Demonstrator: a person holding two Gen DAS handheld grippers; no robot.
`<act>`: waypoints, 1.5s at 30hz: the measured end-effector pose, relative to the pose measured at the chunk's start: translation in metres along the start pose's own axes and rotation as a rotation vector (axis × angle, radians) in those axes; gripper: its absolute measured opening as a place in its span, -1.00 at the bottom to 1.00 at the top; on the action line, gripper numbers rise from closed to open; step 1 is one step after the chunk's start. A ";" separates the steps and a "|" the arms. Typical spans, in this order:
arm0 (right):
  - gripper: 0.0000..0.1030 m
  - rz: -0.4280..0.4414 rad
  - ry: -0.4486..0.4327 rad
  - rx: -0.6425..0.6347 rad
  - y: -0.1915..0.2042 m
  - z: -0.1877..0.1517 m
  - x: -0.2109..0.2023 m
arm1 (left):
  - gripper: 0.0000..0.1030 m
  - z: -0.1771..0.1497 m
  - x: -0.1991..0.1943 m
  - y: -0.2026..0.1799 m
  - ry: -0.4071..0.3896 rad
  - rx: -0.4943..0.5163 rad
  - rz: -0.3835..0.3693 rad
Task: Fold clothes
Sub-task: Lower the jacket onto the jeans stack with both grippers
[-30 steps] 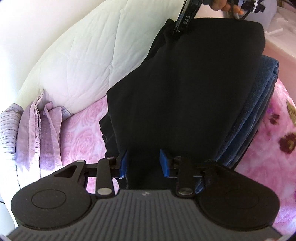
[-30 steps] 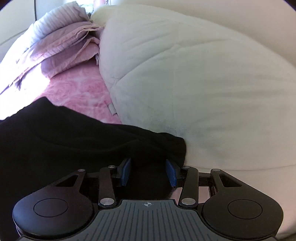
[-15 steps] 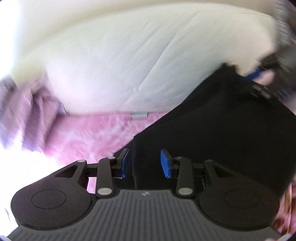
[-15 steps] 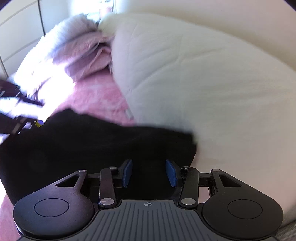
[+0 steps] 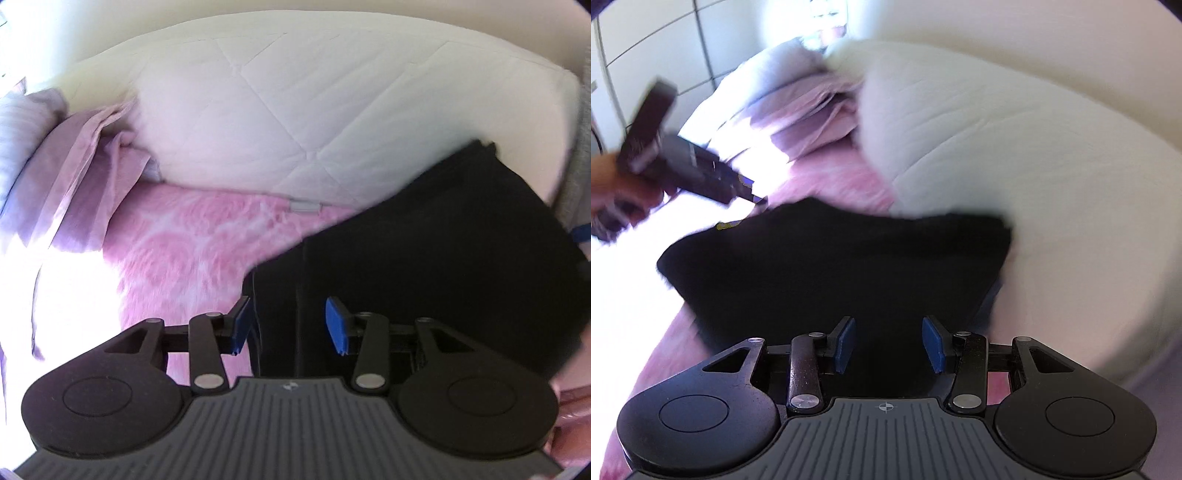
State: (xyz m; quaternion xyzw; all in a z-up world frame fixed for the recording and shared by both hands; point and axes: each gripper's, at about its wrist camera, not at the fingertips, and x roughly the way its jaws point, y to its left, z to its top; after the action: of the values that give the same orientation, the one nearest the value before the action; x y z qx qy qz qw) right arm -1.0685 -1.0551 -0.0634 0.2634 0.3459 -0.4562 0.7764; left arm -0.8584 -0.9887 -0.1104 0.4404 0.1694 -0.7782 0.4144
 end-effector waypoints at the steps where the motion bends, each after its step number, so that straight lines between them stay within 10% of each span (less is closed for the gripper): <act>1: -0.14 0.006 0.004 0.001 0.005 -0.006 -0.006 | -0.25 -0.009 -0.010 -0.002 0.017 -0.007 -0.008; 10: -0.14 0.013 0.032 0.195 -0.007 -0.019 -0.002 | -0.15 -0.048 0.008 -0.007 0.101 -0.018 -0.025; 17: 0.26 0.054 0.026 0.555 -0.038 -0.058 -0.027 | -0.22 -0.061 -0.047 -0.030 -0.076 0.147 0.011; 23: 0.27 0.218 0.038 0.795 -0.054 -0.081 -0.005 | -0.22 -0.076 -0.044 -0.070 -0.077 0.374 -0.060; 31: 0.30 0.342 -0.028 1.166 -0.083 -0.104 -0.010 | -0.19 -0.075 -0.034 -0.075 -0.042 0.396 -0.073; 39: 0.30 0.333 0.002 1.194 -0.091 -0.102 0.009 | -0.13 -0.073 -0.019 -0.073 -0.019 0.387 -0.075; 41: -0.13 0.321 0.005 1.171 -0.091 -0.101 0.008 | -0.13 -0.073 -0.021 -0.073 -0.019 0.389 -0.077; 45: -0.34 0.292 -0.016 1.068 -0.071 -0.090 -0.022 | -0.14 -0.076 -0.029 -0.074 -0.018 0.408 -0.081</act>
State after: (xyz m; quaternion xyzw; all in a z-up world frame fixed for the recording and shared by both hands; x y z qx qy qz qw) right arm -1.1660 -1.0103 -0.1085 0.6623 0.0204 -0.4580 0.5926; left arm -0.8680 -0.8823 -0.1362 0.5013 0.0220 -0.8162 0.2865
